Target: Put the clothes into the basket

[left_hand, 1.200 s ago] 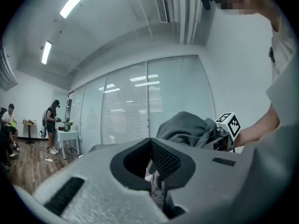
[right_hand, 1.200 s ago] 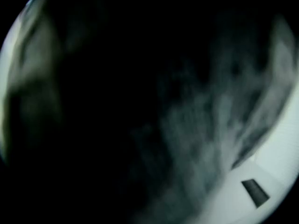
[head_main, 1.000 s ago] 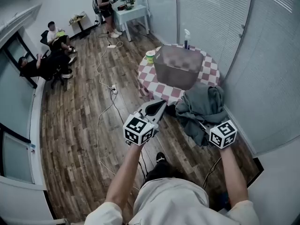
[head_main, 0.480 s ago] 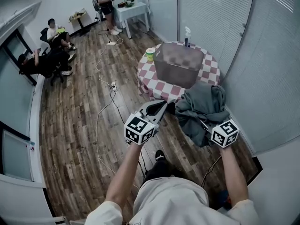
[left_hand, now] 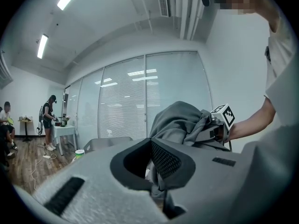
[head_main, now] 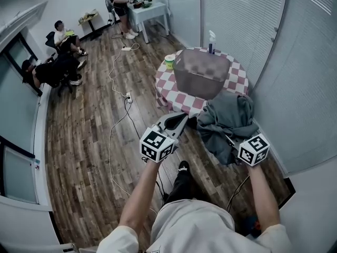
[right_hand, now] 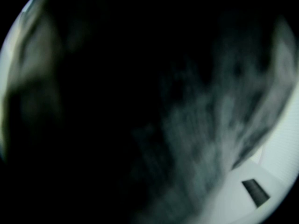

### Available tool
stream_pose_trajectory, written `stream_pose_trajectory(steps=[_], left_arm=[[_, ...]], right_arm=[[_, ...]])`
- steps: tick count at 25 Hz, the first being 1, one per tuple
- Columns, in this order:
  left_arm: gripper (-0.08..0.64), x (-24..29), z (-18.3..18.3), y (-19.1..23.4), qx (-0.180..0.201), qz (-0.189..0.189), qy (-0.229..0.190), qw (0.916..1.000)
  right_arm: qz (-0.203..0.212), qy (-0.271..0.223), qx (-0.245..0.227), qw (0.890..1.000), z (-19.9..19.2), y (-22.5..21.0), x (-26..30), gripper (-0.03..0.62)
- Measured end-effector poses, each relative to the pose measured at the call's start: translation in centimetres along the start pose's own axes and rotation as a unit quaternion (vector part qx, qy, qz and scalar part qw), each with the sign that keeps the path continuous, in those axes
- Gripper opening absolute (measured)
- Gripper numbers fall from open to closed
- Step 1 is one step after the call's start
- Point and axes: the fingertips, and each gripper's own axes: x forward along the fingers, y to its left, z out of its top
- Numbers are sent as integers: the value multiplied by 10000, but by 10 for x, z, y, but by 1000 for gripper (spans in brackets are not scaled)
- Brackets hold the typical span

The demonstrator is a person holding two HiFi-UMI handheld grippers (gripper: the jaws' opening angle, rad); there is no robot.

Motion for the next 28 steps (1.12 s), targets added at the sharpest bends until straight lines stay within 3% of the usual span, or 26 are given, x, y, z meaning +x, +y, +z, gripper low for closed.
stream_pose_trajectory(steps=[9,24,28], left_arm=[[14,40,2,32,-95,-129,20,9999],[14,107,10,106,-87,-242,-42,9997],[14,122,6,124,-183,-364,-6,9992]], right_arm=[[-121,-7,-187,9998,12,-34,19,253],[-378,-17,-156,9992,39,-109,72,253],[-444,-96,32,9990,43,-124,96,253]])
